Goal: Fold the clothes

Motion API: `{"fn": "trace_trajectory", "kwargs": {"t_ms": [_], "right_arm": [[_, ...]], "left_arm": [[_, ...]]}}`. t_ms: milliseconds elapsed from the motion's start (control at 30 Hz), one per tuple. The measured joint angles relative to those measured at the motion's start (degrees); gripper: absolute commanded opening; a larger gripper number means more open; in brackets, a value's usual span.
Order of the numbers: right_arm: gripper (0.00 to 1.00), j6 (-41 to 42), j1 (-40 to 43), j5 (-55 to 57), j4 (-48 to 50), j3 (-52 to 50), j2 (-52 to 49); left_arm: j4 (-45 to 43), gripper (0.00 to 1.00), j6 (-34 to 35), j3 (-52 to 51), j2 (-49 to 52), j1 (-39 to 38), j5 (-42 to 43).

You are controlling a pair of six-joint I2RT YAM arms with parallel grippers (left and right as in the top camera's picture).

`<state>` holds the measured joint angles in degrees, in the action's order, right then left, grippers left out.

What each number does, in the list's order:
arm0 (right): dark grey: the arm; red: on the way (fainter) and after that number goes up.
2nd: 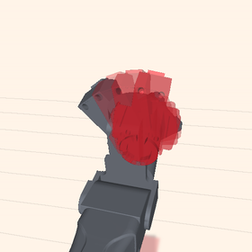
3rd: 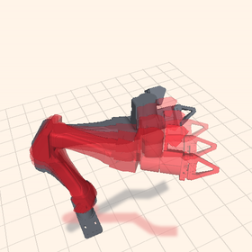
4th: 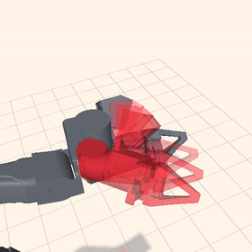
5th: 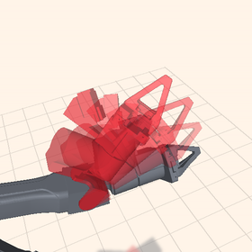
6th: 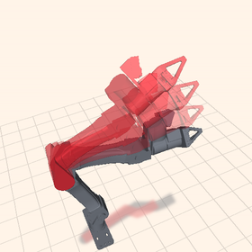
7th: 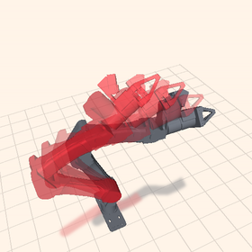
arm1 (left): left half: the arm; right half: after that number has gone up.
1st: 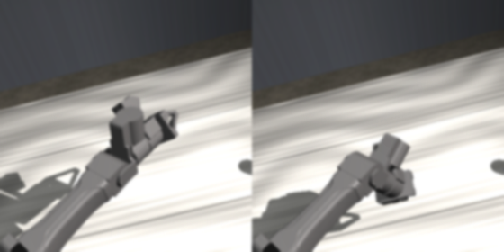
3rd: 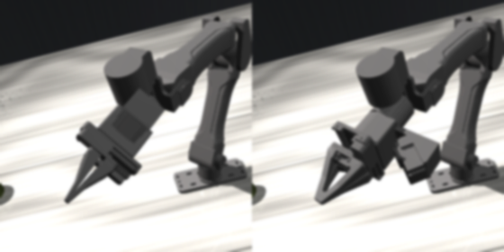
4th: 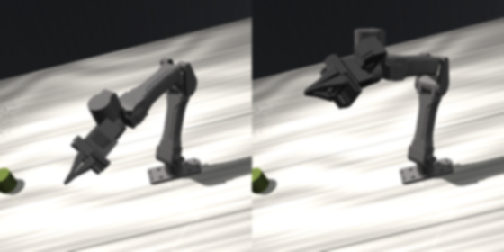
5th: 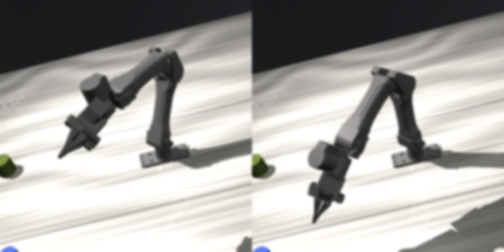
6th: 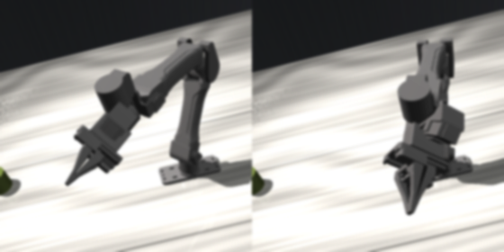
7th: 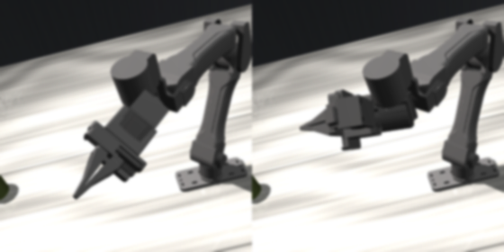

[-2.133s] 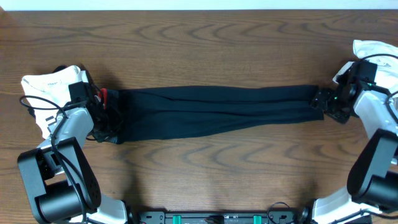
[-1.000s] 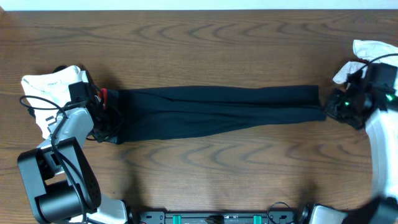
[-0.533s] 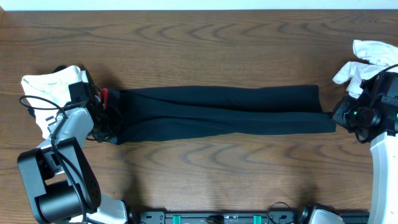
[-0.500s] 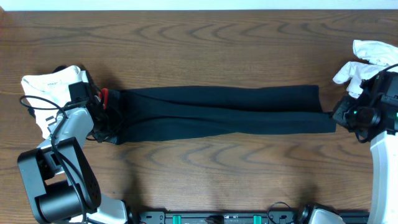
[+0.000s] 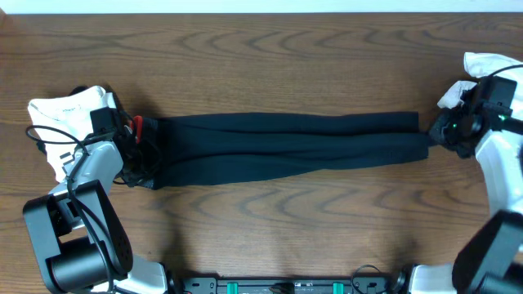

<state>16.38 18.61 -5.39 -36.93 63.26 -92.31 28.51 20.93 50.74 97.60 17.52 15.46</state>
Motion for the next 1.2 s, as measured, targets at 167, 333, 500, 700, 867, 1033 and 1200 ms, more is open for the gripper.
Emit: {"fn": "trace_trajectory", "kwargs": {"t_ms": [167,333,500,700,867,1033,1200], "right_arm": [[0.30,0.59,-0.02,-2.78,11.17,0.02,-6.91],[0.52,1.20,-0.07,-7.23,21.46,0.00,-12.83],[0.56,1.60,0.02,-9.16,20.52,0.02,-13.29],[0.56,0.87,2.21,-10.01,10.29,0.02,-13.27],[0.58,-0.33,3.63,-10.05,3.72,0.00,-13.16],[0.61,-2.64,5.09,-11.23,1.57,0.02,-13.16],[0.61,-4.22,5.79,-12.57,1.53,0.02,-13.16]], "left_arm": [[0.00,0.08,0.00,0.00,0.00,0.00,-0.02],[-0.04,0.08,0.00,0.00,0.00,0.00,-0.24],[-0.04,0.08,0.00,0.00,0.00,0.00,-0.42],[0.00,0.08,0.00,0.00,0.00,0.00,-0.44],[0.02,0.08,0.00,0.00,0.00,0.00,-0.44],[0.02,0.08,0.00,0.00,0.00,0.00,-0.44],[0.04,0.08,0.00,0.00,0.00,0.00,-0.44]]}}
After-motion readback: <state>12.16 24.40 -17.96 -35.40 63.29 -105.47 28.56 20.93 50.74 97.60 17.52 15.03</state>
